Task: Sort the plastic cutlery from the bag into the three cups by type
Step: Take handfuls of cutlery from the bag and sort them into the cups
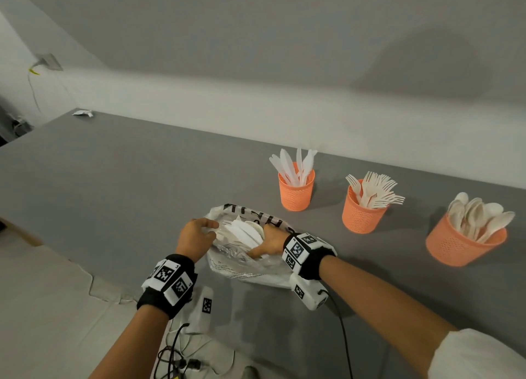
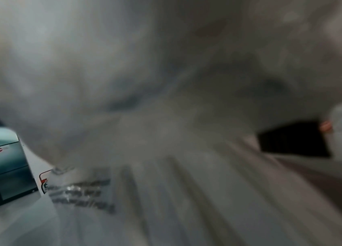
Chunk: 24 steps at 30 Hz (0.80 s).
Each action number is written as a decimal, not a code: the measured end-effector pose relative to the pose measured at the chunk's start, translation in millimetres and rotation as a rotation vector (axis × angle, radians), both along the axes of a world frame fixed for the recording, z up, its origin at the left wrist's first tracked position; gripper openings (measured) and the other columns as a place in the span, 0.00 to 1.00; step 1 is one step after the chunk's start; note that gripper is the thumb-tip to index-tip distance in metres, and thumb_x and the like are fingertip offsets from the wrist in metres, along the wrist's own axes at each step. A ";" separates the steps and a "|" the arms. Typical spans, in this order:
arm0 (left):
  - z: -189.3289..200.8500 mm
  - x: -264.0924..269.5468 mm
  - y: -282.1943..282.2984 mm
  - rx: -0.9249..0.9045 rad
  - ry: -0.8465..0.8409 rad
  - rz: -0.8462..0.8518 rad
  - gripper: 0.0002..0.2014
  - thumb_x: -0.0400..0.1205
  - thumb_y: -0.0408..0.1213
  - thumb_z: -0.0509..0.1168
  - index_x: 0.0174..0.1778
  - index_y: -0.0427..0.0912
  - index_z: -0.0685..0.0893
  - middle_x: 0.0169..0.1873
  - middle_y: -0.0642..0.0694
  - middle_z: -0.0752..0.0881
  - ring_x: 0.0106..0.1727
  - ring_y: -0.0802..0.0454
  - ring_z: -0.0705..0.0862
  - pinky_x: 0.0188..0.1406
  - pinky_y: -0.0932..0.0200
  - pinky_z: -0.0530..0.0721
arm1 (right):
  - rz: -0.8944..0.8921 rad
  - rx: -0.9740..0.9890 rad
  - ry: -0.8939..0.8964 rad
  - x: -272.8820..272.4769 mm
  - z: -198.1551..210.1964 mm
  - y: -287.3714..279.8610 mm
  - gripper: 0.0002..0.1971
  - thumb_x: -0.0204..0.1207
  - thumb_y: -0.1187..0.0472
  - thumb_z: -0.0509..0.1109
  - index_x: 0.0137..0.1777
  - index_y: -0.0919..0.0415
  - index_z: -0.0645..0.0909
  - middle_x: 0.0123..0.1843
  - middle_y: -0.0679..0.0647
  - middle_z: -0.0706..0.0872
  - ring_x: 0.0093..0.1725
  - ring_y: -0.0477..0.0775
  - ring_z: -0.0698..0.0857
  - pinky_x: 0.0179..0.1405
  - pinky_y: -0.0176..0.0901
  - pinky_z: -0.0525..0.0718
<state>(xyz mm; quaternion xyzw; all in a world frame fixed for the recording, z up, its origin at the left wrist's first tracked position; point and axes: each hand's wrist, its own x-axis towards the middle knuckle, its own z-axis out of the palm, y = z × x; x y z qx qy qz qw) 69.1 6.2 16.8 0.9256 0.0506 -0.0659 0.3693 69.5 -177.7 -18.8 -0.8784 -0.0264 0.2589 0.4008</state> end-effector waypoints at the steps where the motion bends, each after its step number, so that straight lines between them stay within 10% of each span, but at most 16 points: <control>1: -0.4 0.6 -0.1 -0.001 -0.006 0.004 0.14 0.76 0.23 0.59 0.51 0.36 0.86 0.57 0.31 0.83 0.53 0.32 0.83 0.54 0.51 0.79 | -0.011 0.020 -0.013 -0.3 -0.2 0.3 0.35 0.63 0.56 0.82 0.69 0.62 0.73 0.65 0.58 0.83 0.66 0.59 0.80 0.69 0.48 0.75; 6: -0.3 3.1 -2.9 0.024 -0.003 0.012 0.12 0.77 0.25 0.59 0.53 0.33 0.85 0.57 0.34 0.84 0.50 0.38 0.82 0.51 0.56 0.76 | -0.057 0.201 -0.065 -2.9 6.9 -1.5 0.36 0.63 0.64 0.81 0.71 0.62 0.71 0.66 0.59 0.81 0.66 0.58 0.79 0.70 0.48 0.75; 10: 5.2 2.7 -7.1 0.104 -0.202 0.044 0.10 0.78 0.29 0.64 0.53 0.35 0.85 0.61 0.33 0.79 0.66 0.39 0.75 0.66 0.50 0.72 | -0.130 0.297 -0.155 -10.5 21.3 1.3 0.19 0.70 0.65 0.74 0.61 0.59 0.78 0.48 0.55 0.86 0.47 0.53 0.84 0.49 0.41 0.81; 15: 48.0 -8.3 -41.1 -0.239 -0.403 0.087 0.10 0.83 0.32 0.59 0.53 0.35 0.84 0.52 0.43 0.83 0.51 0.49 0.80 0.50 0.59 0.77 | -0.387 0.568 -0.244 -9.1 56.4 -9.8 0.06 0.72 0.70 0.70 0.45 0.62 0.77 0.31 0.50 0.78 0.30 0.45 0.79 0.33 0.37 0.79; 21: 63.7 -34.7 -108.3 -0.881 0.041 0.030 0.10 0.85 0.34 0.54 0.46 0.38 0.80 0.37 0.44 0.82 0.37 0.51 0.80 0.39 0.63 0.81 | -0.748 0.862 -0.369 -15.9 84.7 -54.6 0.09 0.71 0.71 0.71 0.39 0.59 0.75 0.20 0.45 0.77 0.17 0.40 0.73 0.20 0.32 0.73; 24: 46.1 -47.0 -144.0 -1.007 0.398 0.002 0.15 0.86 0.41 0.50 0.43 0.39 0.79 0.35 0.42 0.83 0.37 0.50 0.80 0.40 0.58 0.79 | -0.843 0.880 -0.449 -32.8 84.2 -78.2 0.06 0.70 0.70 0.73 0.43 0.62 0.79 0.30 0.49 0.84 0.28 0.45 0.81 0.29 0.36 0.82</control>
